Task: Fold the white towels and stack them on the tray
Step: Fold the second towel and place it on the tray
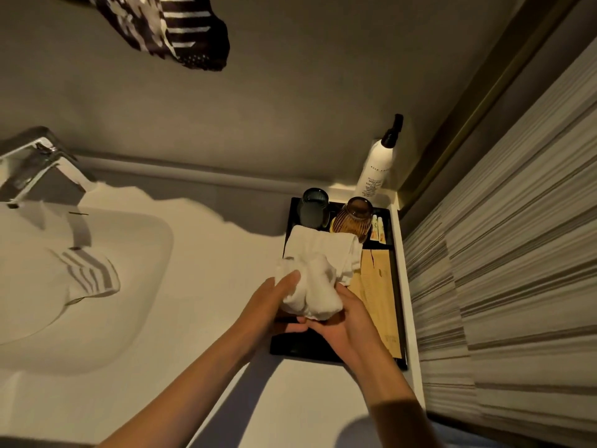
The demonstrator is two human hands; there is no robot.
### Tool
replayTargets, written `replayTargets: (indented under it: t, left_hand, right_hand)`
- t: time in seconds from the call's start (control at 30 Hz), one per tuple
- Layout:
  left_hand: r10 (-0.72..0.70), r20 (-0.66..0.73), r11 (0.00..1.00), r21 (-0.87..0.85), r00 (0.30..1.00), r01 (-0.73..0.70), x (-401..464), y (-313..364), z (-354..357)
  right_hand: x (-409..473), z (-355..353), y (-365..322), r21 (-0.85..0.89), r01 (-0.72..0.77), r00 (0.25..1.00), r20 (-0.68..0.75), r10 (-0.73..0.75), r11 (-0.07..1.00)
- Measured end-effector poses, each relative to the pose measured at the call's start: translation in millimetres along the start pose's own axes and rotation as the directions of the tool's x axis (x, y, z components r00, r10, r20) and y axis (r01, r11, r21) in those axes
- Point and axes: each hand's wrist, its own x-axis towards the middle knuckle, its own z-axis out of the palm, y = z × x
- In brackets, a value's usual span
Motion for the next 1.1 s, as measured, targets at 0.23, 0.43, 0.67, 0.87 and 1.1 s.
replayTargets:
  t: [0.23, 0.43, 0.67, 0.87, 1.1]
  left_hand:
    - [0.116, -0.154, 0.944, 0.325, 0.981, -0.060, 16.3, -10.0, 7.3]
    - [0.252, -0.241, 0.868, 0.484, 0.937, -0.109, 28.3, -23.5, 23.6]
    - [0.530, -0.045, 0.473, 0.844, 0.847, -0.251, 10.8, -32.8, 19.9]
    - [0.448, -0.177, 0.737, 0.628, 0.876, -0.250, 13.7, -39.3, 7.6]
    - [0.511, -0.160, 0.599, 0.771, 0.845, -0.216, 33.2, -35.9, -10.2]
  right_hand:
    - [1.5, -9.7, -1.9, -0.301, 0.083, 0.961, -0.227, -0.156, 0.950]
    - [-5.0, 0.2, 10.6, -0.475, 0.127, 0.884, -0.344, -0.317, 0.871]
    - [-5.8, 4.2, 13.9, -0.456, 0.091, 0.974, -0.144, -0.174, 0.886]
    - [19.1, -5.5, 4.3, -0.584, 0.101, 0.968, -0.129, -0.215, 0.806]
    - [25.5, -45.9, 6.1, -0.748, 0.090, 0.834, -0.304, -0.461, 0.657]
